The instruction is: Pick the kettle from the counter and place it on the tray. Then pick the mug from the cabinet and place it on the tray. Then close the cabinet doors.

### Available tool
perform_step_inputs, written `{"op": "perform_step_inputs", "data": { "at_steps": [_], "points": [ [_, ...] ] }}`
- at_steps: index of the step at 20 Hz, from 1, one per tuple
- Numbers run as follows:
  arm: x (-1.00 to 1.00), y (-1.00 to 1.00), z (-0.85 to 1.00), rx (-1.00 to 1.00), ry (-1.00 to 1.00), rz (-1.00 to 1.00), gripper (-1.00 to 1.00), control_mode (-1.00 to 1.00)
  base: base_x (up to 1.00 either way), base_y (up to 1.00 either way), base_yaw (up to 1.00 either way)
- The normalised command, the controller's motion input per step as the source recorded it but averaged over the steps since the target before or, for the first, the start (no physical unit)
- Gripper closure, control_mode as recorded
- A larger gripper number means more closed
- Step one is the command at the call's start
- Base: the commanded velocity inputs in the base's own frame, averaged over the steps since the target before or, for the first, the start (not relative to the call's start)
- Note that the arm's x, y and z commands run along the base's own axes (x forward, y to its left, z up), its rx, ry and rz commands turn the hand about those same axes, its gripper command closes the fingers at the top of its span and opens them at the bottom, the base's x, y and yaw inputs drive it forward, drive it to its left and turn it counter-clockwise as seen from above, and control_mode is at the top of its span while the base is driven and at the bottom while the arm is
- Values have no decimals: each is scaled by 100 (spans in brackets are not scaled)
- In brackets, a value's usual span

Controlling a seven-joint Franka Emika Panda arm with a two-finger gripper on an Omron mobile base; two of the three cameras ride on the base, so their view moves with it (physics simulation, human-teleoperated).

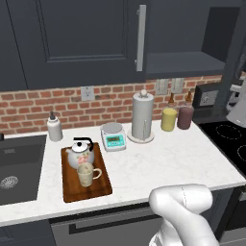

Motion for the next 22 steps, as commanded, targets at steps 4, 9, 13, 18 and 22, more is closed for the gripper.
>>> {"op": "perform_step_inputs", "data": {
  "at_steps": [4, 9, 13, 18, 22],
  "points": [
    [40, 46, 0, -4, 24, -9, -100, -100, 0, 0, 0],
    [36, 49, 0, -2, 11, -10, -100, -100, 0, 0, 0],
    [41, 50, 0, -2, 11, -10, -100, -100, 0, 0, 0],
    [49, 38, 0, 0, 12, -6, -100, -100, 0, 0, 0],
    [52, 39, 0, -1, 16, -6, -100, -100, 0, 0, 0]
  ]
}}
